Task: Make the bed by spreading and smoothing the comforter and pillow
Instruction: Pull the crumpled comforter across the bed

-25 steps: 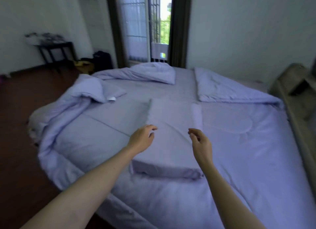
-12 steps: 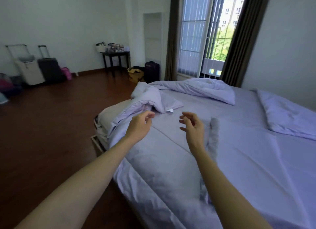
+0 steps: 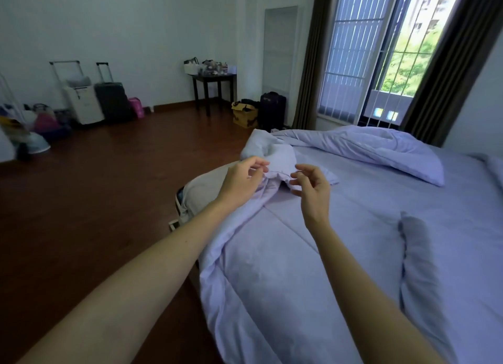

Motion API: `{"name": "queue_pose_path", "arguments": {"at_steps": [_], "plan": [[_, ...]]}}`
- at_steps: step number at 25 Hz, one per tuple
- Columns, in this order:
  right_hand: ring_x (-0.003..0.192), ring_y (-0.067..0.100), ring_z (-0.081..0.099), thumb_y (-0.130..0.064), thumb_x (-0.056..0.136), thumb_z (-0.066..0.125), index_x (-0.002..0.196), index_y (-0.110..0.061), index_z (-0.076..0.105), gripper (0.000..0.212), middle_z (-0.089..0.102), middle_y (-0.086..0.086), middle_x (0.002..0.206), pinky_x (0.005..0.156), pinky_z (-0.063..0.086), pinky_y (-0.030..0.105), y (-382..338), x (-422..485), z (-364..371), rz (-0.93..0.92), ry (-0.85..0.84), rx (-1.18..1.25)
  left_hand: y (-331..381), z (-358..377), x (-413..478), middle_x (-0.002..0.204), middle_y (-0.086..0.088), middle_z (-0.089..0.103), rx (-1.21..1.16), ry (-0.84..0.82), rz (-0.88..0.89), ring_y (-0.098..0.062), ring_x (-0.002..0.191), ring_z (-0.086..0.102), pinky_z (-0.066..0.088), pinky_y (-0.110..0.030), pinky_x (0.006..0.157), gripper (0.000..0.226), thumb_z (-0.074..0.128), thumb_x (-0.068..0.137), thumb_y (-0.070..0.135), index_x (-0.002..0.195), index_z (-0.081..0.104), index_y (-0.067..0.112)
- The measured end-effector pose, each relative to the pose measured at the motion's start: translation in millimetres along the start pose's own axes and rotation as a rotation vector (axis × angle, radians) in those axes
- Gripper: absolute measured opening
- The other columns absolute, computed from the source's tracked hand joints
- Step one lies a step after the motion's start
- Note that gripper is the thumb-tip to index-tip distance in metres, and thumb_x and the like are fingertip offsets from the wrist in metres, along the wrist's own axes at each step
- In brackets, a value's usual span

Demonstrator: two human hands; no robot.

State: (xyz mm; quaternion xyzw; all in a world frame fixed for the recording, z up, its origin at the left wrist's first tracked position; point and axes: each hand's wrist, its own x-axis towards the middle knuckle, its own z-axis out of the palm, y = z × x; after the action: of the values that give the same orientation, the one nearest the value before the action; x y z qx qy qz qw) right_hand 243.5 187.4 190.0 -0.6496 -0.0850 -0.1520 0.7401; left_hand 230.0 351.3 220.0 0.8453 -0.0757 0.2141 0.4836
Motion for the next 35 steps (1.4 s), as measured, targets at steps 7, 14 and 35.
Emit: {"name": "queue_pose_path", "arguments": {"at_steps": [7,14,35], "plan": [[0.073,0.014,0.064,-0.005,0.088,0.053,0.098,-0.016,0.064,0.018,0.066,0.001,0.081,0.066,0.054,0.030,21.9,99.7,32.7,-0.043,0.036,0.018,-37.7,9.6,98.9,0.075,-0.001,0.069,-0.350,-0.012,-0.027,-0.007,0.068,0.065,0.051,-0.020,0.066,0.018,0.051,0.093,0.007,0.099,0.066,0.014],[0.060,0.016,0.058,-0.005,0.084,0.051,0.090,-0.017,0.066,0.020,0.065,-0.005,0.068,0.060,0.048,0.025,49.6,156.2,35.5,-0.098,0.260,-0.049,-83.0,53.7,199.0,0.060,0.006,0.065,-0.466,-0.147,0.022,-0.004,0.058,0.062,0.050,-0.019,0.058,0.017,0.049,0.094,0.007,0.098,0.065,0.009],[0.081,0.018,0.063,-0.020,0.085,0.055,0.090,-0.031,0.063,0.015,0.067,0.002,0.091,0.072,0.052,0.034,225.7,127.4,150.8,0.513,0.583,-0.403,-313.5,83.9,319.3,0.120,-0.016,0.053,0.826,-0.821,0.580,-0.038,0.110,0.050,0.046,-0.043,0.089,0.034,0.036,0.095,0.012,0.122,0.055,0.023]]}}
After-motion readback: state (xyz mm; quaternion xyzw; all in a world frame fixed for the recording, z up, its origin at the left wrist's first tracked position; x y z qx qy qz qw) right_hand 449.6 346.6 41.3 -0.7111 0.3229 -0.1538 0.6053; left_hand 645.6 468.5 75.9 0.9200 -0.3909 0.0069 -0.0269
